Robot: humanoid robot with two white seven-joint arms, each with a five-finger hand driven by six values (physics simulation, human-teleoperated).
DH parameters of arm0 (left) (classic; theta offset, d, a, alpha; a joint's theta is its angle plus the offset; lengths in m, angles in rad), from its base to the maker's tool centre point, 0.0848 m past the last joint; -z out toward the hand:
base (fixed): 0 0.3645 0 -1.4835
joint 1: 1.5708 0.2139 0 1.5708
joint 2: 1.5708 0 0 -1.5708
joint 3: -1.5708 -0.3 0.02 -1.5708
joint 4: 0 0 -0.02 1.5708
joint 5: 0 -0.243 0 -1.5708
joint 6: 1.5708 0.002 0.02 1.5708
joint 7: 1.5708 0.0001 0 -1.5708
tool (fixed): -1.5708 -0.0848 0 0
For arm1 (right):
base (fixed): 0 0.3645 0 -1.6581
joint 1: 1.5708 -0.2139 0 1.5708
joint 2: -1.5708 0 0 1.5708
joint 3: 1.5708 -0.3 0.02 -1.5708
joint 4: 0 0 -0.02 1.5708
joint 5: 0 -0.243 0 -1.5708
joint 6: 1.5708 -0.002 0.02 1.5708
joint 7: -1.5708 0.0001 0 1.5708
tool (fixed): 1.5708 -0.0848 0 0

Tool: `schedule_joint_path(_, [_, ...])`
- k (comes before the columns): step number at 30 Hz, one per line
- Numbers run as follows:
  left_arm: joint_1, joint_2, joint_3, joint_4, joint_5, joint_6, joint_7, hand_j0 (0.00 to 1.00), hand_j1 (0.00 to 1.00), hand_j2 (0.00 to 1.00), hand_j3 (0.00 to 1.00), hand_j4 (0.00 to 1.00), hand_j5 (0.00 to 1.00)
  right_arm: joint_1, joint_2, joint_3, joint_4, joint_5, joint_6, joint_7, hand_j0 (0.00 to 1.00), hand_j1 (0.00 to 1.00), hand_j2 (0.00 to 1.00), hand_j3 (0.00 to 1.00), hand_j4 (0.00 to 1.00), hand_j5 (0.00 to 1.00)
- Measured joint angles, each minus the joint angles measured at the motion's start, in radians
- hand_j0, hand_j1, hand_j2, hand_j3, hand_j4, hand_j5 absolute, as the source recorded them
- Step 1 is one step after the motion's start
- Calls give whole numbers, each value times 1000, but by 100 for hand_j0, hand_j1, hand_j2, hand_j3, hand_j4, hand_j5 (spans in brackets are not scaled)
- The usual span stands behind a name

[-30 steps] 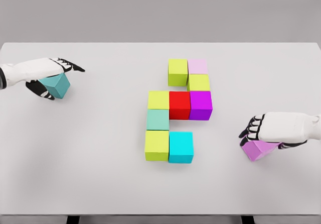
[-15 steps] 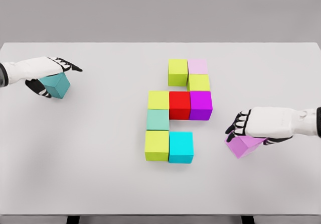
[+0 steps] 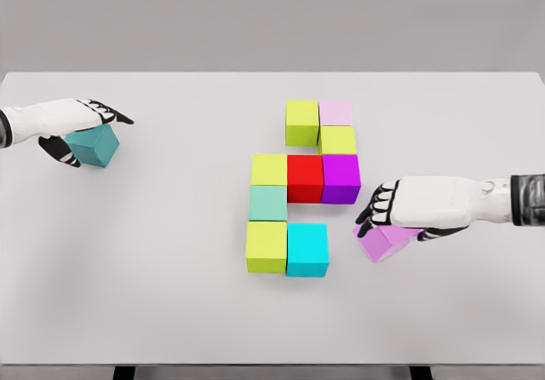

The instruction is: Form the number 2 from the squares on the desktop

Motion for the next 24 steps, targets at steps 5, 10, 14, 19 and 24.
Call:
schedule_joint_path(5, [0,-5,0,13,-8,0,0,100,100,100,100,100,100,3,4,1,1,-3,0,1,80,80,80,80,80,80])
schedule_joint_path(10, [0,-15,-1,18,-32,0,-1,99,99,99,99,99,99,5,1,2,1,-3,0,5,99,99,99,99,99,99])
schedule_joint_path(14, [2,-23,-1,19,-43,0,-1,87,87,87,87,87,87,6,0,3,1,-2,0,6,100,100,100,100,100,100])
schedule_joint_path(19, [2,-25,-1,18,-50,0,-1,70,70,70,70,70,70,3,-37,-19,1,-17,0,-1,100,100,100,100,100,100])
schedule_joint_path(24, [0,-25,0,17,-52,0,-1,67,67,67,67,67,67,5,-141,-113,5,-99,0,-3,100,100,100,100,100,100])
